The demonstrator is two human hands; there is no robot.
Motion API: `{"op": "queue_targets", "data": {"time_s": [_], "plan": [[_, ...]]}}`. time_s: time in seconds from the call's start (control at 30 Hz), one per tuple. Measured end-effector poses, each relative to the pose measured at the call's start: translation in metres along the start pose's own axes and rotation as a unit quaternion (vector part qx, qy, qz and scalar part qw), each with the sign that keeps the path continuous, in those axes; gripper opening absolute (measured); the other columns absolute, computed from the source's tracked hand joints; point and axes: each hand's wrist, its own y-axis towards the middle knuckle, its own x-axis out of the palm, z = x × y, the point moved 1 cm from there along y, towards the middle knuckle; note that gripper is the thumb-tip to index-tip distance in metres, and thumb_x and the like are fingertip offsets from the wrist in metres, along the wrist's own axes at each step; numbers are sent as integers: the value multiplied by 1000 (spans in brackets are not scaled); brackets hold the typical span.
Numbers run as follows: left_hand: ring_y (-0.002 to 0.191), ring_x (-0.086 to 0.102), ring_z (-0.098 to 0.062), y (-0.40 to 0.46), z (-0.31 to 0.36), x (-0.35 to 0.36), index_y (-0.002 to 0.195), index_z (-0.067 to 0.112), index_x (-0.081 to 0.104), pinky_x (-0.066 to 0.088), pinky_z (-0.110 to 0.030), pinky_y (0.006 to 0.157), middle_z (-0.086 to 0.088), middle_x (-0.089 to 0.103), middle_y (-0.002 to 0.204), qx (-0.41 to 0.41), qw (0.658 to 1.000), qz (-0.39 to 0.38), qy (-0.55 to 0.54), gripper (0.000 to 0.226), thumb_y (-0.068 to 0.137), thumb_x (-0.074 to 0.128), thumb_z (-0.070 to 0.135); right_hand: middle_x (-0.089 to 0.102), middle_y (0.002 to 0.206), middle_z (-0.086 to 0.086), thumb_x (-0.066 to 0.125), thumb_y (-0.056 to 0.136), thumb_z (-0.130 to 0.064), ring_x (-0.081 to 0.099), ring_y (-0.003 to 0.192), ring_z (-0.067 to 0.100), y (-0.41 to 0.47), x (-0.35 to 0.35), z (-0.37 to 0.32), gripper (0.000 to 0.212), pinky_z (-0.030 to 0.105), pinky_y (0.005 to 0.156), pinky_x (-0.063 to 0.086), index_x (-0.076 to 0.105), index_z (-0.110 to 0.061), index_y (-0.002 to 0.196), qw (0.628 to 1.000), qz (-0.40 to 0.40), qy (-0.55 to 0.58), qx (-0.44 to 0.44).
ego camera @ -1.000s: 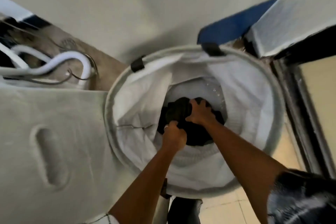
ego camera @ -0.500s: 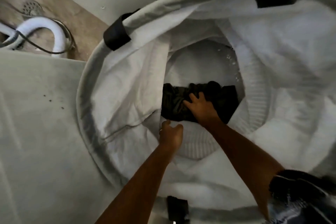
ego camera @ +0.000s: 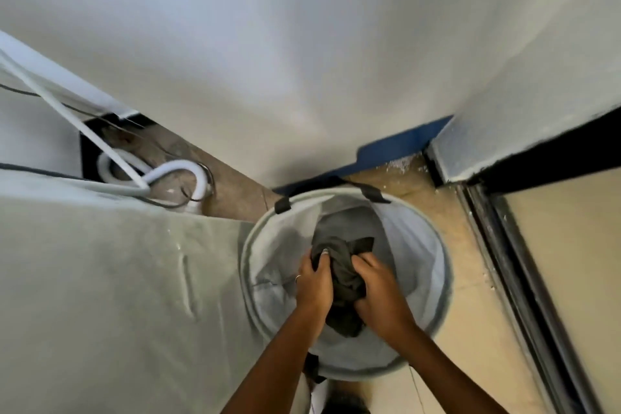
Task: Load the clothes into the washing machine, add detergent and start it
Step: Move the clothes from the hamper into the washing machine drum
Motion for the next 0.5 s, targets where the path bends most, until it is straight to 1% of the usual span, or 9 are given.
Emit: {"op": "queue_targets", "data": {"time_s": [0.07,0.13,0.2,0.23,0.3,0.37,0.43,0.47,0.5], "plan": [[122,49,-26,-39,31,-13,143,26,39,41,-40,105,-7,48,140,-15,999,-10,-42,48,98,38,43,56,114,2,58,72,-2,55,103,26,-16,-35,-41,46,40,86,51,59,-15,116,999,43,13,-16],[106,55,-22,-79,58,-28,133,19,50,43,-35,93,-2,55,128,-44,995,-27,-86,48,98,36,48,56,115,2,58,74,-4,55,104,26,-30,-66,-78,42,41,88,50,59,-15,115,996,75,29,-27],[89,53,-19,-118,82,-43,123,15,57,40,-33,85,-5,57,113,-44,988,-63,-130,47,99,33,47,56,115,3,57,75,-5,55,104,27,-46,-94,-116,39,41,90,50,61,-13,113,993,95,54,-40],[89,52,-20,-137,92,-52,124,13,57,40,-33,85,-8,57,112,-37,987,-81,-135,49,99,32,46,56,114,4,55,74,-5,55,104,28,-55,-107,-134,38,41,90,50,61,-12,111,991,101,70,-49],[105,53,-26,-165,102,-66,127,9,55,41,-35,94,-12,56,117,-26,981,-108,-159,52,100,30,45,56,112,4,50,72,-7,54,103,25,-72,-129,-168,37,36,92,49,62,-10,107,987,113,97,-64],[124,49,-30,-193,108,-81,134,7,51,37,-40,108,-14,54,130,-11,970,-121,-209,55,99,33,45,55,109,1,47,71,-8,54,103,21,-91,-150,-201,38,23,94,45,62,-7,105,983,121,118,-74],[125,50,-31,-214,109,-90,136,11,50,35,-45,111,-14,55,134,-5,948,-153,-278,62,91,41,53,52,105,-3,46,69,-6,52,101,14,-109,-166,-229,40,6,92,36,62,-3,106,977,132,141,-91],[121,53,-31,-225,109,-95,135,11,51,38,-47,108,-15,57,131,-7,934,-168,-314,61,92,42,53,51,105,-4,47,70,-4,52,101,12,-119,-174,-243,41,2,92,34,62,-3,108,973,137,151,-103],[113,57,-30,-237,109,-102,135,10,50,43,-48,102,-14,60,124,-1,922,-184,-340,56,95,38,48,52,107,-5,47,70,-3,52,103,11,-128,-180,-256,43,2,93,34,61,-3,111,971,137,159,-113]]}}
